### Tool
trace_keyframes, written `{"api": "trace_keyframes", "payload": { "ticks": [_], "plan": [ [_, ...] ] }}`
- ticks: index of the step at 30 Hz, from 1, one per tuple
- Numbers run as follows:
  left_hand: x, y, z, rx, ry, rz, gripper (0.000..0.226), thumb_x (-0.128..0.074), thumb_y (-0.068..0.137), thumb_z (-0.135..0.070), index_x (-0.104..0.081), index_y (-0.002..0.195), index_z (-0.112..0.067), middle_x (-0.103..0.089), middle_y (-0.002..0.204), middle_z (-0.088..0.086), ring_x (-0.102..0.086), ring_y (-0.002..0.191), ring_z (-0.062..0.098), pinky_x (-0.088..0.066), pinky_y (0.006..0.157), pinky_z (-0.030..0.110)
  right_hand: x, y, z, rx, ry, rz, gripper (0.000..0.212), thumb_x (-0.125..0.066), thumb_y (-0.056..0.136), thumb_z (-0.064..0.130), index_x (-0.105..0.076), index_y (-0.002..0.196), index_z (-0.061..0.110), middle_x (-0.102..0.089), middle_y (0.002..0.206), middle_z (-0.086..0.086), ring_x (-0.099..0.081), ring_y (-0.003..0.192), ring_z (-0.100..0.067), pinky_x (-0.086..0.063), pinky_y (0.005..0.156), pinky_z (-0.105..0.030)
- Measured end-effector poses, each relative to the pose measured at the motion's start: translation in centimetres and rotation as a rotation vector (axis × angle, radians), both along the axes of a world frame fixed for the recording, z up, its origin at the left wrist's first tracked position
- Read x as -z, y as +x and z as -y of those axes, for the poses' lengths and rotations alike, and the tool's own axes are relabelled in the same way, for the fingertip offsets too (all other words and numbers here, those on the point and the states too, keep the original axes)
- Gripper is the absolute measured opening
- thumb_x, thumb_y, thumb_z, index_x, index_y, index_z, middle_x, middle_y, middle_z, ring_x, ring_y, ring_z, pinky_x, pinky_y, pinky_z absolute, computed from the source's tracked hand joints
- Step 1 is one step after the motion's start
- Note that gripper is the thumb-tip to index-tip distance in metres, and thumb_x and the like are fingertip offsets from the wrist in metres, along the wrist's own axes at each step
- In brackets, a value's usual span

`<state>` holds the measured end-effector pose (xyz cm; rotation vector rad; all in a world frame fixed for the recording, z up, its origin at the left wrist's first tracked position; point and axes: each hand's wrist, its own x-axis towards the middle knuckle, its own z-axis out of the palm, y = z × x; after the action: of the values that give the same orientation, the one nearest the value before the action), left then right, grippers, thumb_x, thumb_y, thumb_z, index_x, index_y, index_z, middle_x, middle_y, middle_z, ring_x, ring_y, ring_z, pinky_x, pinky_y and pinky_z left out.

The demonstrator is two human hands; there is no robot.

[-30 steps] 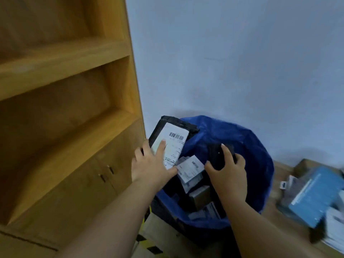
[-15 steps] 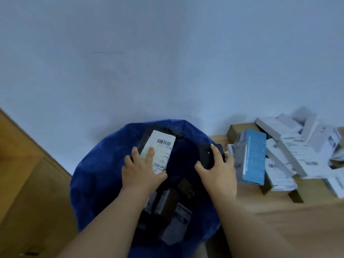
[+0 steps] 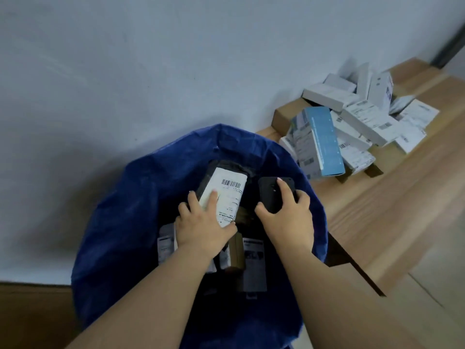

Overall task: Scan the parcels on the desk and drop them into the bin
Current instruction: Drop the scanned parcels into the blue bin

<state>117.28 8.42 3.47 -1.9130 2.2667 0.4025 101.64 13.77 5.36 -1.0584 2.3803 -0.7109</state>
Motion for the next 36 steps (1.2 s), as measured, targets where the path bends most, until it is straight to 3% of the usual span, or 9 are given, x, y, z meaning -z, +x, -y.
{"api": "trace_keyframes", "payload": {
  "ticks": [10,20,24,28,36],
  "plan": [
    [11.2,-1.1,2.1,-0.016,0.103,0.035,0.093,-0.042,0.084,-0.075,0.001,0.155,-0.035,-0.003,0.159,0.017,-0.021,0.138,0.038,-0.023,0.115,0.045,11.1,-0.2,0.7,0.122,0.180,0.042,0.073,-0.061,0.087,0.055,-0.027,0.151,0.047,-0.022,0.157,-0.002,-0.044,0.130,-0.032,-0.048,0.096,-0.044],
    [18.6,-1.5,2.7,-0.026,0.195,0.036,0.092,-0.039,0.086,-0.076,0.008,0.155,-0.037,0.009,0.160,0.017,-0.010,0.142,0.041,-0.020,0.116,0.050,18.4,-0.7,2.3,0.066,0.246,0.105,0.075,-0.063,0.087,0.054,-0.027,0.152,0.045,-0.024,0.155,-0.007,-0.046,0.128,-0.035,-0.048,0.097,-0.045],
    [17.8,-1.6,2.8,-0.014,0.199,0.067,0.091,-0.028,0.084,-0.083,0.012,0.153,-0.040,0.015,0.162,0.015,-0.003,0.146,0.041,-0.012,0.120,0.051,17.8,-0.7,2.4,0.026,0.254,0.123,0.075,-0.062,0.087,0.054,-0.027,0.152,0.046,-0.023,0.156,-0.006,-0.044,0.128,-0.033,-0.049,0.096,-0.046],
    [14.8,-1.2,3.4,-0.011,0.054,0.092,0.084,-0.027,0.087,-0.078,-0.001,0.155,-0.037,-0.004,0.162,0.012,-0.017,0.143,0.035,-0.024,0.115,0.047,15.4,-1.0,2.8,-0.024,0.232,0.129,0.074,-0.061,0.088,0.055,-0.026,0.152,0.046,-0.022,0.157,-0.002,-0.041,0.130,-0.031,-0.047,0.096,-0.043],
    [5.7,-0.8,3.0,-0.091,-0.102,0.128,0.079,-0.028,0.091,-0.072,-0.012,0.156,-0.031,-0.024,0.155,0.011,-0.031,0.133,0.033,-0.035,0.104,0.042,7.4,-3.6,4.1,-0.167,0.168,0.066,0.073,-0.060,0.085,0.057,-0.027,0.150,0.048,-0.024,0.153,-0.001,-0.043,0.128,-0.031,-0.047,0.094,-0.045]
  ]
}}
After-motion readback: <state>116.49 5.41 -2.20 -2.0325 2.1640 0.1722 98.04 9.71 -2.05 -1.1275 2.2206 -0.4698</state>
